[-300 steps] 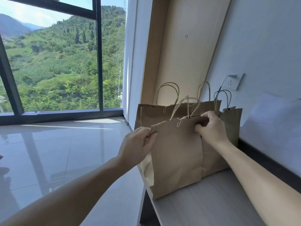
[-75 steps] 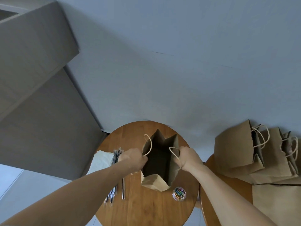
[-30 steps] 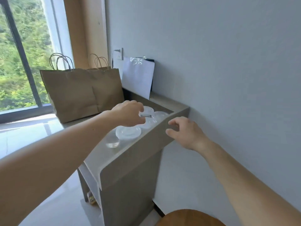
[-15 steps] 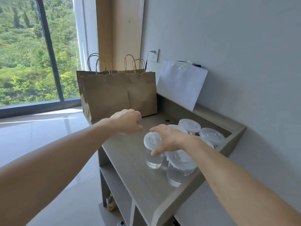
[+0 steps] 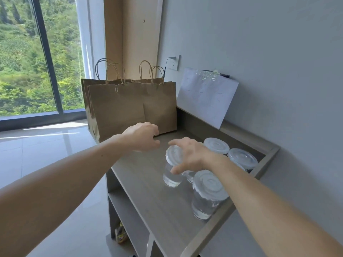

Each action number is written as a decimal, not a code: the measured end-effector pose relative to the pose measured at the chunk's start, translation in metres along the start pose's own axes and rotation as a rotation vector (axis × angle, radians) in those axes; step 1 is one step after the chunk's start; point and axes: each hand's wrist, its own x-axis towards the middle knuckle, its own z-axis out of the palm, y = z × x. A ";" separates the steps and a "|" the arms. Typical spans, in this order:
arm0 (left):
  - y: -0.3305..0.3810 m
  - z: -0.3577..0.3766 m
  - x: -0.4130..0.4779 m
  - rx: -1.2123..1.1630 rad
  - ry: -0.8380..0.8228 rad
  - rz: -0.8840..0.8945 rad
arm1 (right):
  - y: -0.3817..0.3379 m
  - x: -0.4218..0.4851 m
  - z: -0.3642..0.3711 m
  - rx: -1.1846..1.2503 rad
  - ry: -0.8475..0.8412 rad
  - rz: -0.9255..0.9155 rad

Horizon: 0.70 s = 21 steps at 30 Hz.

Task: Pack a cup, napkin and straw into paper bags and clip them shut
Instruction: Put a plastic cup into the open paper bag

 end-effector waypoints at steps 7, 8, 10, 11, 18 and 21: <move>0.055 -0.030 0.010 -0.017 0.119 0.066 | 0.023 -0.068 -0.076 0.144 0.360 0.006; 0.070 -0.031 0.010 -0.017 0.120 0.098 | 0.030 -0.082 -0.084 0.130 0.390 0.025; 0.103 -0.031 0.011 -0.014 0.121 0.172 | 0.047 -0.115 -0.099 0.091 0.440 0.075; 0.121 -0.030 0.011 -0.010 0.120 0.210 | 0.057 -0.133 -0.106 0.076 0.458 0.106; 0.268 -0.006 -0.007 -0.040 0.068 0.425 | 0.139 -0.273 -0.110 0.103 0.480 0.373; 0.339 0.023 -0.026 -0.069 0.025 0.514 | 0.177 -0.331 -0.090 0.122 0.468 0.502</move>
